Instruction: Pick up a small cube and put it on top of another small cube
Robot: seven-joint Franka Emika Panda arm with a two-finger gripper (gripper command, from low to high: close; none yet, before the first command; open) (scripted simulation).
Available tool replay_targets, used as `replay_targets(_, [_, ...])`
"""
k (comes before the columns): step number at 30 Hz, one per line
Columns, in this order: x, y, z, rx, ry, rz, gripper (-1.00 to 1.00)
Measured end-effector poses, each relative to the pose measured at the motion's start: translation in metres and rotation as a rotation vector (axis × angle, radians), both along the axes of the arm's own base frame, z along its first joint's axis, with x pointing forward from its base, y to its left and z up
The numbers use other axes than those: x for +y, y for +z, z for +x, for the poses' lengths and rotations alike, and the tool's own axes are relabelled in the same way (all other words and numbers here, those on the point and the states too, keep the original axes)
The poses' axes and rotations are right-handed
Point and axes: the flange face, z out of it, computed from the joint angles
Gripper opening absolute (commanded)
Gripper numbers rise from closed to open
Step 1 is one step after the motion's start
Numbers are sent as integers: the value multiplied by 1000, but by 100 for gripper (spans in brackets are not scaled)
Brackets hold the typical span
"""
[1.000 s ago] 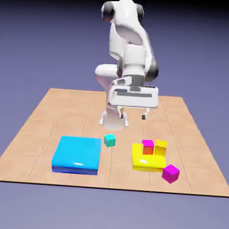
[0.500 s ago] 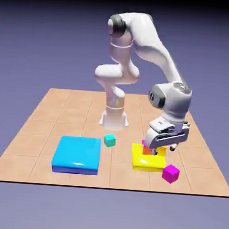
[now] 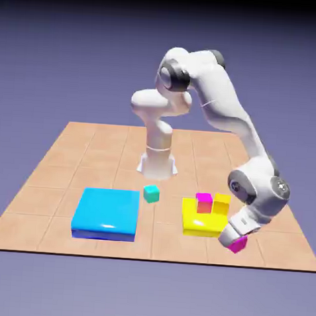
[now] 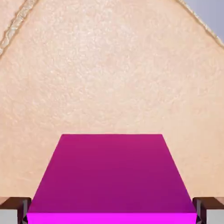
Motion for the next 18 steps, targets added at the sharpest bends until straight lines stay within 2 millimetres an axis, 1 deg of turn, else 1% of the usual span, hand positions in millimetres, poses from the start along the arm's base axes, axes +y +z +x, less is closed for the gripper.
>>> replay_targets(2, [7, 41, 8, 0, 0, 1, -100])
replay_targets(3, [4, 53, 5, 1, -6, 0, -100])
replay_targets(5, [-8, 70, -5, 1, -25, -3, -100])
replay_targets(12, [-53, 121, -49, 1, -102, -8, -100])
replay_targets(18, [-94, 152, -94, 1, -183, -3, -100])
